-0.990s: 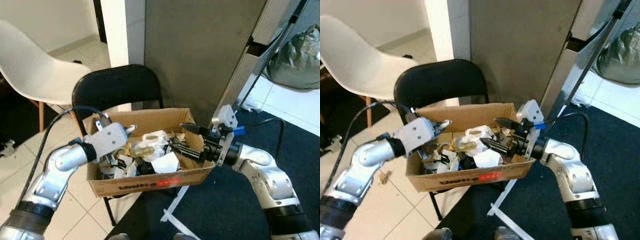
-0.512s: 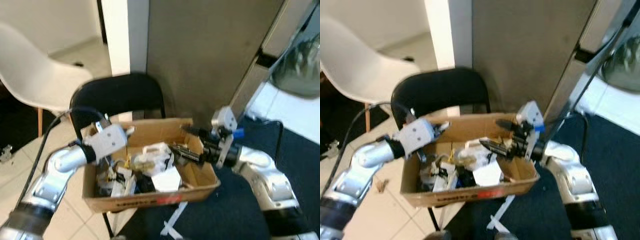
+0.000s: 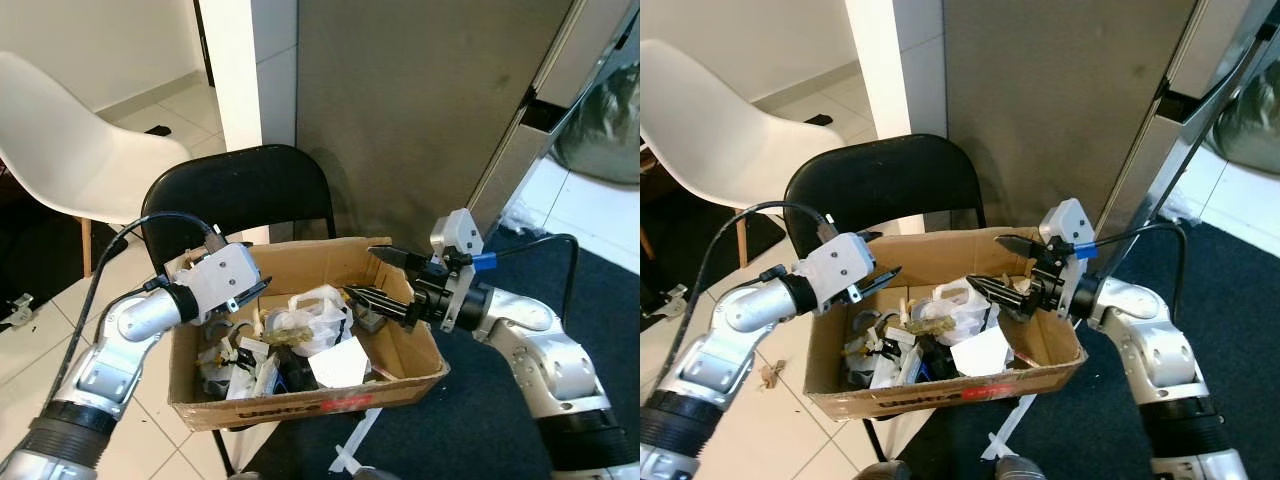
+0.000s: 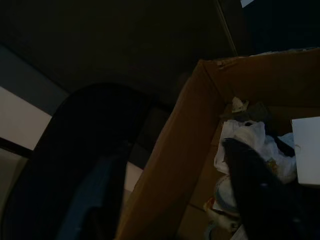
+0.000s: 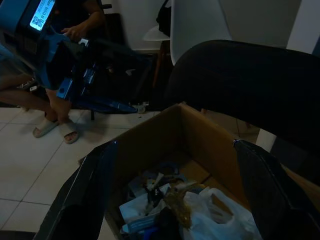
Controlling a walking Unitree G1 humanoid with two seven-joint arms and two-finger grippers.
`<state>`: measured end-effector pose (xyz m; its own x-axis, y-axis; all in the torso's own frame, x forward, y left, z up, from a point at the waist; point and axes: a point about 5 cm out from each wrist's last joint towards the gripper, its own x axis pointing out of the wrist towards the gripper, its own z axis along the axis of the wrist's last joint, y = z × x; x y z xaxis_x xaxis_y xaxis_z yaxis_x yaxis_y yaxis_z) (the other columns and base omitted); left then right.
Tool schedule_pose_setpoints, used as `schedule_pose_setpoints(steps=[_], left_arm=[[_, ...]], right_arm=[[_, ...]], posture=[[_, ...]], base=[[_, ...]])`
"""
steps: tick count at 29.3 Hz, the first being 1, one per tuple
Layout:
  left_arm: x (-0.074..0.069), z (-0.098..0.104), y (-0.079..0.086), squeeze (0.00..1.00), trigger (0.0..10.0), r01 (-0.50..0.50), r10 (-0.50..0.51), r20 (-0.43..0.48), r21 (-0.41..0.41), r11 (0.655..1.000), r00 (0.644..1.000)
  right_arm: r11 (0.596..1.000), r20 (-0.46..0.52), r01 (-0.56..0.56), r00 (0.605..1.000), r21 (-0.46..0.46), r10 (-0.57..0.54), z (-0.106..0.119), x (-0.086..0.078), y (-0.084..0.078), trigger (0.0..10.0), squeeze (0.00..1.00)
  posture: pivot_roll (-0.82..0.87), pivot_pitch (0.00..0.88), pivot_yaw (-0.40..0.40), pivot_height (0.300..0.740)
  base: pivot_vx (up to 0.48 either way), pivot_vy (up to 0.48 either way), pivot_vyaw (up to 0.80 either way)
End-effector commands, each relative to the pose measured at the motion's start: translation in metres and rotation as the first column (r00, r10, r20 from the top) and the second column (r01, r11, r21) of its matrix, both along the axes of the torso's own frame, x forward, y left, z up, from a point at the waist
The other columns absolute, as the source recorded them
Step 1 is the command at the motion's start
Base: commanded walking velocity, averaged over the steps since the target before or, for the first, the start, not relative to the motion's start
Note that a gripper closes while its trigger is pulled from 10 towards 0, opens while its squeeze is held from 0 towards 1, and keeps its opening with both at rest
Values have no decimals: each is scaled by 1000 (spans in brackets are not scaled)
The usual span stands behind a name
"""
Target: Picking trash to rubbish bin
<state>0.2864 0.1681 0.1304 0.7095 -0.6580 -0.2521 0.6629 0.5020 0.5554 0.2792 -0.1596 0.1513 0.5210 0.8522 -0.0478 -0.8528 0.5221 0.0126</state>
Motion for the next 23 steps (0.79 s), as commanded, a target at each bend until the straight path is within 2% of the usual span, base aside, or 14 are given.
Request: schedule_pose_setpoints(steps=[1,9,10,16,23], left_arm=[[-1,-5,3,1000,10000,-15,15,-28,-1,1000,999],[0,-6,3,1000,10000,-18,18,-31,12,1000,999],[0,-7,2,0,10000,-27,27,-31,4,1000,999],[1,-6,1,0,10000,-32,32,-32,-12,999,999],[1,-6,0,0,10000,-36,36,-37,-14,999,999]], right_arm=[[1000,0,8,1000,-9,-8,-2,-1,-3,10000,0],[1000,-1,7,1000,-12,-7,-2,-1,-4,10000,0],[1000,-1,7,1000,-12,-7,-2,-1,-4,10000,0],[1000,-1,9,1000,-14,-9,-2,-1,-4,10000,0],[1000,-1,7,1000,-12,-7,-2,-1,-3,10000,0]], posture=[[6,0,-8,740],[5,0,-8,740],[5,0,-8,740],[5,0,-8,740],[5,0,-8,740]], base=[[0,0,0],[0,0,0],[0,0,0],[0,0,0],[-356,0,0]])
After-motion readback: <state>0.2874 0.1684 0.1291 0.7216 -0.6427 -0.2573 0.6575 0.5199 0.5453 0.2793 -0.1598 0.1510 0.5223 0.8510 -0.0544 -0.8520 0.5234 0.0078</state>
